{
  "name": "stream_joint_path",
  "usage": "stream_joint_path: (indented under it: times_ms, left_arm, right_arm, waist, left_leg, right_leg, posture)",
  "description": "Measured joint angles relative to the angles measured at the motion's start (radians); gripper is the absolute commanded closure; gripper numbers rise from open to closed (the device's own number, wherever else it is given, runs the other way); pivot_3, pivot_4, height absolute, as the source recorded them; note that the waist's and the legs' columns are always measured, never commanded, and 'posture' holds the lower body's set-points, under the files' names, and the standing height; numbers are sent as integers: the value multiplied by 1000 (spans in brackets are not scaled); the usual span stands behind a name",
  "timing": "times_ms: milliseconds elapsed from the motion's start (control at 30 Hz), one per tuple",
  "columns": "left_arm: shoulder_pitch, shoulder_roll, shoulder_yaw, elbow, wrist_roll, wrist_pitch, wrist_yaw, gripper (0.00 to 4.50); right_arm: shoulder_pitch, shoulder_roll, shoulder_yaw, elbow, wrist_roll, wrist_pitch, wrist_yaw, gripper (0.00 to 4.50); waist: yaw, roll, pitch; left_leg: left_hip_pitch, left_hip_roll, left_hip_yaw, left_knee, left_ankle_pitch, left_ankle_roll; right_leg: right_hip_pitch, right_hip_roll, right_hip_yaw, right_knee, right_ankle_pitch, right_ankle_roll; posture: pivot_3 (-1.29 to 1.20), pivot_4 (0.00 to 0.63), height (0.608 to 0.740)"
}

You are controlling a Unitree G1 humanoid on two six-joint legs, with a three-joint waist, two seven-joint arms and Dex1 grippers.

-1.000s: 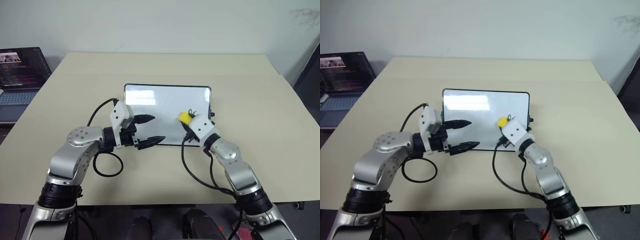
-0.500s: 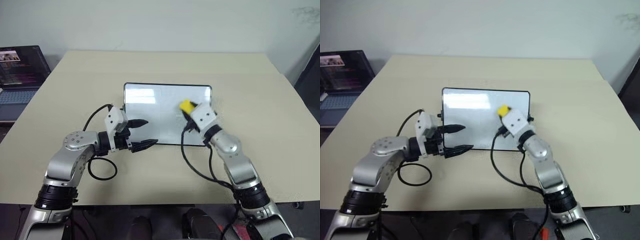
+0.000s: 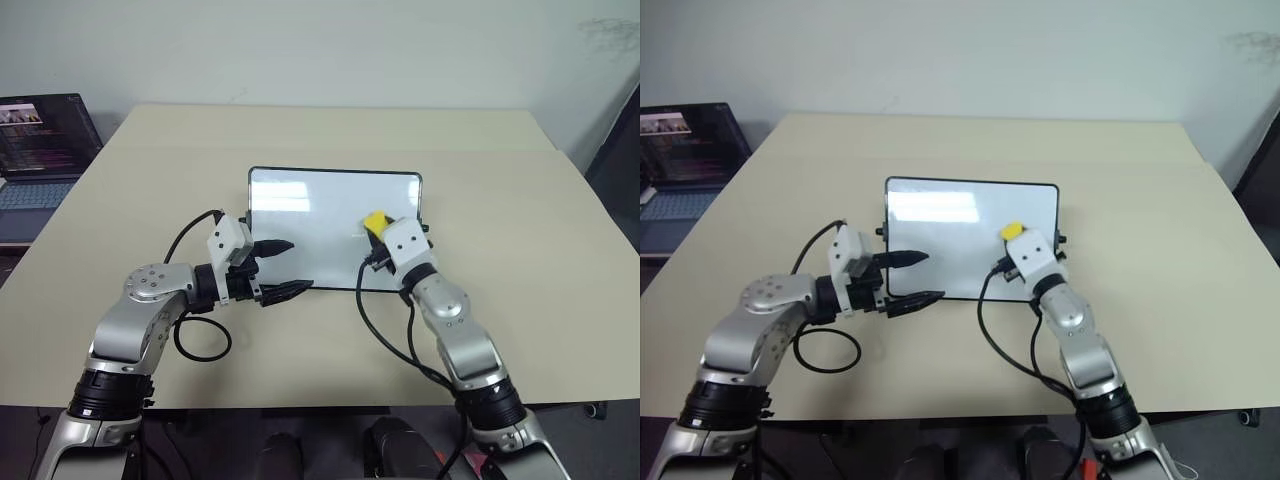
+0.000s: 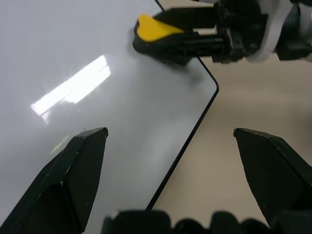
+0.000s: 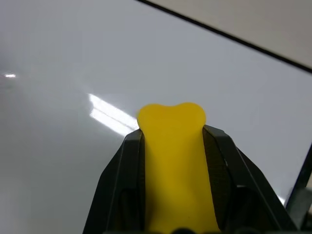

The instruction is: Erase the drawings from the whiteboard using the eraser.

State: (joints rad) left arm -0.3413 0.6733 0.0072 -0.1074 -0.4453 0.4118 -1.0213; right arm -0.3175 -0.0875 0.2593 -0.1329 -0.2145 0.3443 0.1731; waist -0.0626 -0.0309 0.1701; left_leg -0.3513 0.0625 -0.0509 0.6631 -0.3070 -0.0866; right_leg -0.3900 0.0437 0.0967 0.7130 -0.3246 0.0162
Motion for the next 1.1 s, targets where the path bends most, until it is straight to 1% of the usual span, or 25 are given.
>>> stream_joint_path:
  times_ms: [67,300,367,400,467,567,667,767,900,1000,1100]
  left_arm:
    - [-5,0,0,-2,-2,2,2,0]
    - [-10,1,0,-4,-4,17,3,0]
    - [-10,1,0,-4,-5,18,3,0]
    - [-11,1,0,-4,-5,19,3,0]
    - [-12,1,0,-5,-5,19,3,0]
    - [-14,1,-2,-6,-7,22,3,0]
    - [-18,1,-2,-6,-7,23,1,0]
    - [-29,0,-4,-6,-7,24,-3,0]
    - [-29,0,-4,-6,-7,27,-10,0]
    - [-29,0,-4,-6,-7,35,-13,0]
    - [-29,0,-4,-7,-7,37,-13,0]
  right_arm:
    - [19,17,0,0,3,28,1,3199]
    - [20,17,13,-55,22,139,49,3199]
    - [4,9,18,-80,21,152,60,3199]
    - [-13,2,17,-88,19,153,62,3199]
    - [-40,-9,11,-96,11,153,56,3199]
    - [-105,-22,-32,-95,-1,140,17,3199]
    - [-151,-35,-78,-67,-2,104,-19,3199]
    - [-170,-34,-82,-34,-2,75,-46,3199]
    - [-147,-31,-77,-34,-5,87,-52,3199]
    - [-98,-24,-57,-57,-4,109,-42,3199]
    - [-44,-27,-29,-78,-4,127,-26,3200]
  waist:
    - [-3,-1,-1]
    - [-8,-6,-6]
    - [-11,-8,-3]
    - [-12,-4,1]
    - [-12,0,4]
    - [-11,0,5]
    - [-7,0,5]
    - [-4,0,5]
    - [0,0,4]
    - [2,-1,4]
    - [0,-3,2]
  left_leg:
    - [7,0,0,0,0,0]
    - [6,0,0,0,3,-4]
    - [4,0,0,0,3,-5]
    - [2,0,0,0,3,-5]
    - [-2,0,0,-1,3,-5]
    - [-17,1,-1,-1,4,-6]
    - [-20,1,-1,-3,4,-8]
    - [-24,1,-1,-3,3,-7]
    - [-23,0,-1,-2,1,-3]
    - [-14,-1,0,-1,1,-3]
    - [-12,0,0,-1,1,-3]
  right_leg:
    - [6,0,1,0,0,1]
    - [5,1,2,0,1,2]
    - [3,1,2,0,2,3]
    - [1,1,2,0,2,3]
    - [-2,1,1,-1,1,2]
    - [-18,2,1,0,4,-4]
    - [-19,1,0,-3,3,-4]
    - [-22,-2,-1,-6,3,-4]
    - [-20,-4,-1,-4,3,-4]
    - [-13,-3,-1,-3,3,-4]
    - [-12,0,0,-2,3,-3]
  posture:
    - [0,150,740]
    - [0,150,740]
    - [0,150,740]
    - [0,150,740]
    - [0,150,740]
    - [0,150,740]
    - [0,150,740]
    - [0,150,740]
    - [0,150,740]
    - [0,150,740]
    - [0,150,740]
